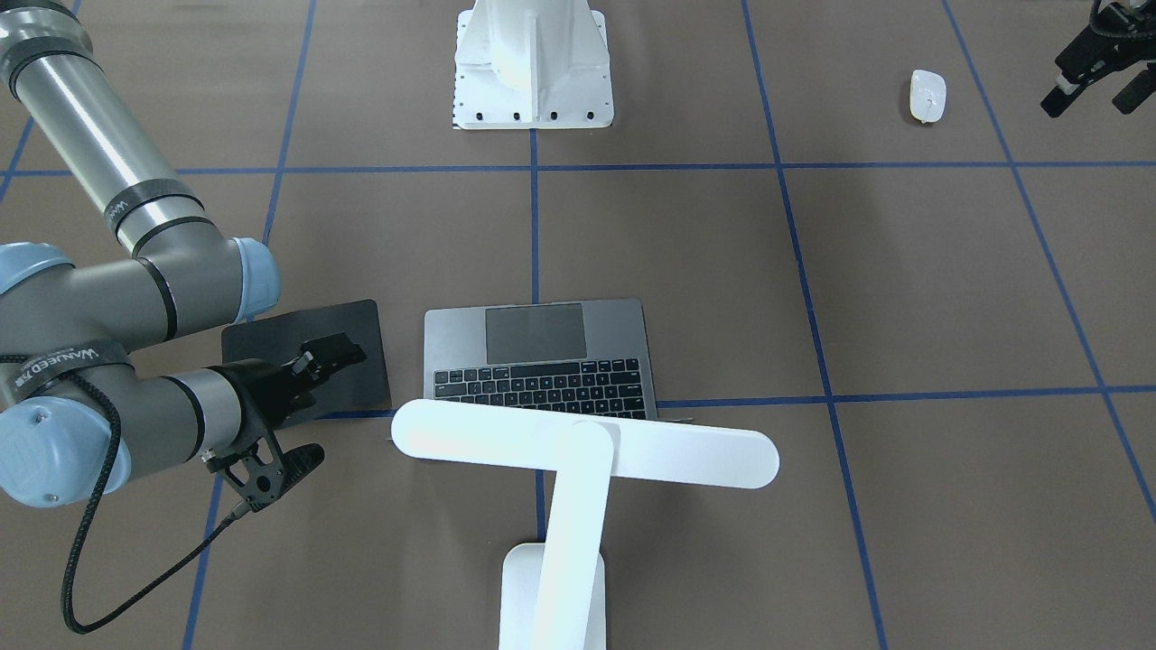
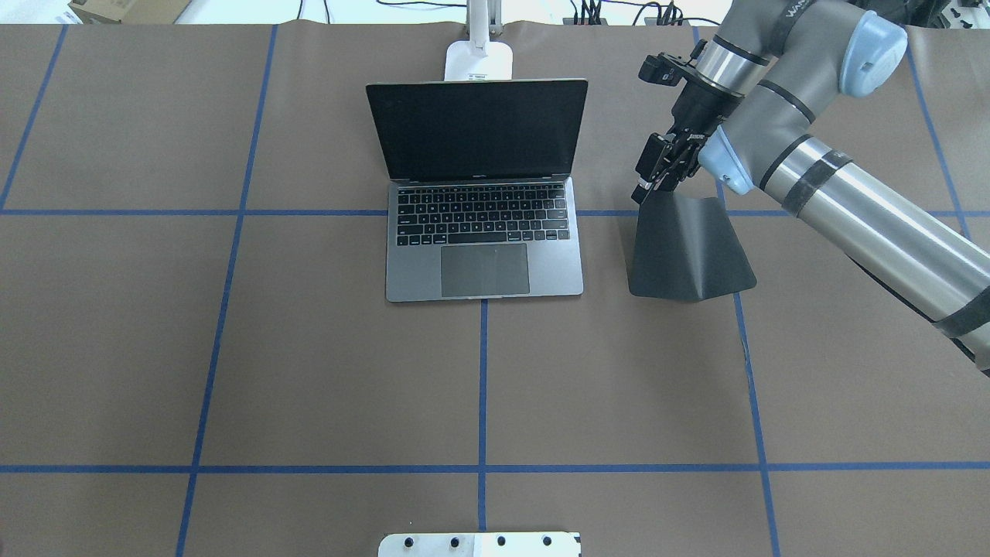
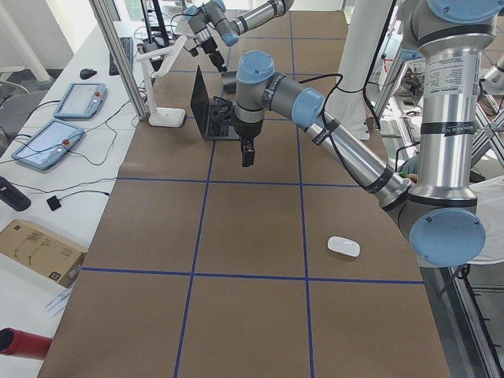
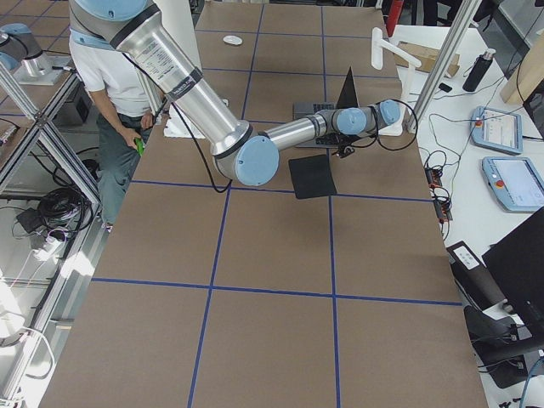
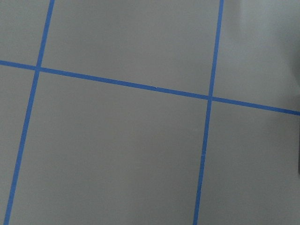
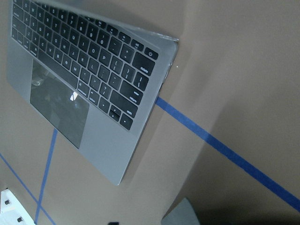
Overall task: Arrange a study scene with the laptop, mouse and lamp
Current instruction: 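Lay the mouse pad flat beside the laptop and lift the right gripper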
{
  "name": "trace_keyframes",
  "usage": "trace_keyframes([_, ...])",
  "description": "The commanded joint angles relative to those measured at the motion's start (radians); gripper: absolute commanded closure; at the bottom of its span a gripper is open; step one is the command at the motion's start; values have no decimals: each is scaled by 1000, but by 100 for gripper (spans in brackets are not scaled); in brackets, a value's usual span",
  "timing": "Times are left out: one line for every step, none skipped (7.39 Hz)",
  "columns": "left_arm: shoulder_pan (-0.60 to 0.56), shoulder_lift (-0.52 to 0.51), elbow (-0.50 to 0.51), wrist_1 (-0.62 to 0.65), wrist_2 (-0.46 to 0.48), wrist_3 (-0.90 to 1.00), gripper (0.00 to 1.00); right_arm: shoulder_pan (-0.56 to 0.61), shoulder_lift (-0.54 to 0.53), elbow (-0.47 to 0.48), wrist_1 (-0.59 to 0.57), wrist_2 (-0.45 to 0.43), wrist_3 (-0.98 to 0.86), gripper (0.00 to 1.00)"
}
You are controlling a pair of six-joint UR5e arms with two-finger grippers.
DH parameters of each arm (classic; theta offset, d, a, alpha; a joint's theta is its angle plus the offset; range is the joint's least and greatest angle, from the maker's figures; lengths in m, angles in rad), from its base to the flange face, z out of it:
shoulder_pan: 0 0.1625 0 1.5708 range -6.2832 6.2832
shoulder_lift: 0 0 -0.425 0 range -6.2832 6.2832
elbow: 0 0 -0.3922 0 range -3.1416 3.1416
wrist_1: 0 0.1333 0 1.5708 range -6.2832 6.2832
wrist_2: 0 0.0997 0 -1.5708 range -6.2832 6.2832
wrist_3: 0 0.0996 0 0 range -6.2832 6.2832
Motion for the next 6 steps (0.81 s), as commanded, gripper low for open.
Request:
trace_keyframes([-10,0,-2,0,-2,0,0,44,28,-8,0,-1,47,2])
trace_keyframes([-12,0,-5,0,-2,0,0,64,28,-8,2,-2,59,2])
trace_keyframes([-14,0,-4,0,-2,0,0,78,22,-6,2,-12,88,2])
trace_keyframes([-12,6,-1,-3,5,3,0,87,-10,35,2,-59,151,2])
trace_keyframes([-6,29,1,-18,8,17,0,90,-91,136,2,-117,202,2])
trace_keyframes([-4,32,13,-44,8,37,0,101,-161,228,3,-171,266,2])
